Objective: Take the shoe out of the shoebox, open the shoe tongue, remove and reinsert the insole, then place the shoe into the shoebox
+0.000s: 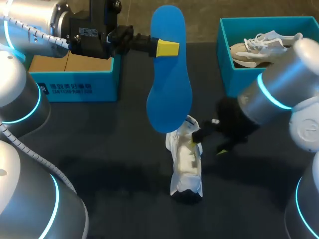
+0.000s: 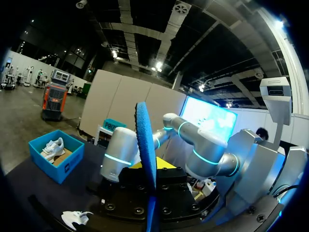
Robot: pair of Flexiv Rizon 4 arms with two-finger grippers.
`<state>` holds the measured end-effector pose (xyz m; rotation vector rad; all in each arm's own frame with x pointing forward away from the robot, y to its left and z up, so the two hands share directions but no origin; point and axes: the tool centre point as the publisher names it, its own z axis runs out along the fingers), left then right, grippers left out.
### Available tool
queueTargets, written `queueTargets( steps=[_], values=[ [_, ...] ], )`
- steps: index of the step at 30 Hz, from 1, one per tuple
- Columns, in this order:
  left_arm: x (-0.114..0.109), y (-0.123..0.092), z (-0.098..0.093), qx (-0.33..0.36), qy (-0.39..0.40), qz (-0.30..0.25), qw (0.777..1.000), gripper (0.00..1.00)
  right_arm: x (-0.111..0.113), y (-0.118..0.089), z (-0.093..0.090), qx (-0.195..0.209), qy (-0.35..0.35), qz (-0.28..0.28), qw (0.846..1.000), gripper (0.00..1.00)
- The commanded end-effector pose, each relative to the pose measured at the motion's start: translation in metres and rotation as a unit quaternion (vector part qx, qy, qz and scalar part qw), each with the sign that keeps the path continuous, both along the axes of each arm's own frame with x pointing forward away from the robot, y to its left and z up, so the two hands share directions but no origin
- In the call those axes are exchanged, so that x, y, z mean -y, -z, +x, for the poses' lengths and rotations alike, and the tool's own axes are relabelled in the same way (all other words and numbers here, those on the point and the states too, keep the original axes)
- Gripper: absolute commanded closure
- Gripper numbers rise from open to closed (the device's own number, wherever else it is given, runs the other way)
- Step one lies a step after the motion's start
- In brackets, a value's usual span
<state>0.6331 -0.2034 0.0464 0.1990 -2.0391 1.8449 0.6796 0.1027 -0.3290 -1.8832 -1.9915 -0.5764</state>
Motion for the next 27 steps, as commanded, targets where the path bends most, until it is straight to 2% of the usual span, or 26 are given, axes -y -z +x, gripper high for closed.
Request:
queueTargets(
  steps=[1,15,17,25,27],
  values=[
    [0.0,0.001,0.0,0.0,0.0,-0.001,1.0,1.0,0.037,-0.021,-0.003,-0.008,-0.022,0.135,0.991,0.0],
    [0.0,0.001,0.0,0.0,0.0,-0.001,1.0,1.0,0.037,-0.021,-0.003,-0.008,-0.022,0.135,0.991,0.0],
    [0.0,0.001,0.0,0.0,0.0,-0.001,1.0,1.0,0.04,-0.026,0.0,-0.018,-0.022,0.177,0.984,0.0],
    [-0.002,-0.02,0.01,0.114,0.022,0.011,0.993,1.0,0.051,-0.051,0.008,-0.036,-0.015,0.237,0.971,0.0],
    [-0.004,-0.022,0.011,0.169,0.023,0.002,0.985,1.0,0.054,-0.054,0.01,-0.044,-0.012,0.253,0.966,0.0]
  ],
)
